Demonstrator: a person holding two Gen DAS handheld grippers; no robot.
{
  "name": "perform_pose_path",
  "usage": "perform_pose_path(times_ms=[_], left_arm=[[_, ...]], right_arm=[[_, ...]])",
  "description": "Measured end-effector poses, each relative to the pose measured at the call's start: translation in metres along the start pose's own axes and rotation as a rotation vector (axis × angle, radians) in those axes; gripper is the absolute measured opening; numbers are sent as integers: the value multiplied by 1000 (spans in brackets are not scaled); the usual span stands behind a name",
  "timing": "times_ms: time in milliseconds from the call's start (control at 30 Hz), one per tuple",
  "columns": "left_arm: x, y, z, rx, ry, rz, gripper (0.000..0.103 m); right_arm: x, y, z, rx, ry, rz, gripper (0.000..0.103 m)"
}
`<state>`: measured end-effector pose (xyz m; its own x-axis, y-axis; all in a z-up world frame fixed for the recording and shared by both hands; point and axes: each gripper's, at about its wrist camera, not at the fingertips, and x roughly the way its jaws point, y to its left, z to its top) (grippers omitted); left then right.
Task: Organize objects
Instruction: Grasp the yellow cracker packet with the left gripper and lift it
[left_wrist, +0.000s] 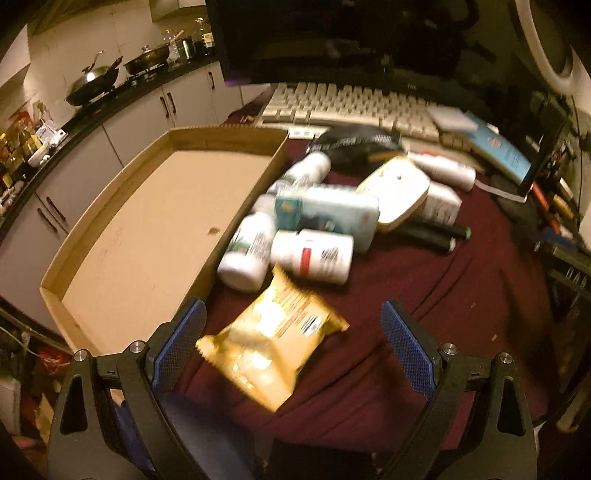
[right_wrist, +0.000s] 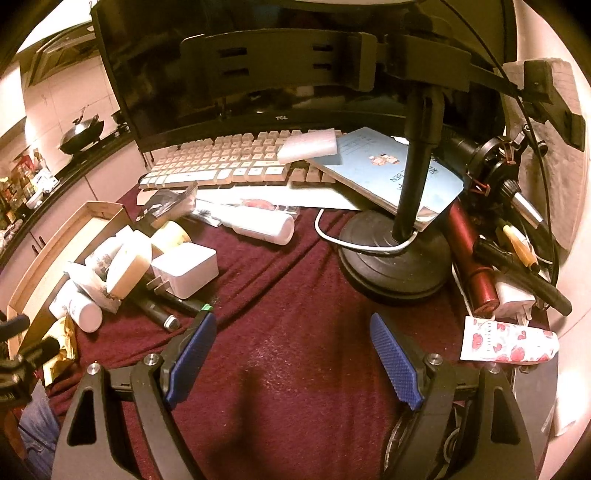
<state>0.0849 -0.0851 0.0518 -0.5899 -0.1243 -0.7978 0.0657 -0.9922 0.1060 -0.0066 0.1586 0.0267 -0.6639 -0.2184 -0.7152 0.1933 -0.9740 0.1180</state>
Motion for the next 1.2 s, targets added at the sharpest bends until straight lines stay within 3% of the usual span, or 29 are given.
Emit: perform_pose_path(times_ms=[133,200,333,433,633,933,1067,1200], left_arm=[[9,-5,-8,50,19,14,96],[14,-5,-12,73,22,17,87],[20,1,-16,74,15,4,59],[18,2,-14,70,9,-37,53],[12,-21,-17,116,-25,-104,49],[6,-9,-10,43,-55,-172,48],[2,-5,-9,17,-64,-202,48],[-9,6,-1,-15,-97,-223,48]], right_arm=[[0,3,-1,-8,2,3,86],[-1,4,-2,-9,-1,6,86],[0,6,-3,-19,5,6,86],[1,9,-3,-26,6,12,86],[1,13,-5,-43,9,33,86],[8,26,-10,-84,32,91,86],[9,43,-10,-145,40,162,86],[2,70,-5,-254,38,315,85]])
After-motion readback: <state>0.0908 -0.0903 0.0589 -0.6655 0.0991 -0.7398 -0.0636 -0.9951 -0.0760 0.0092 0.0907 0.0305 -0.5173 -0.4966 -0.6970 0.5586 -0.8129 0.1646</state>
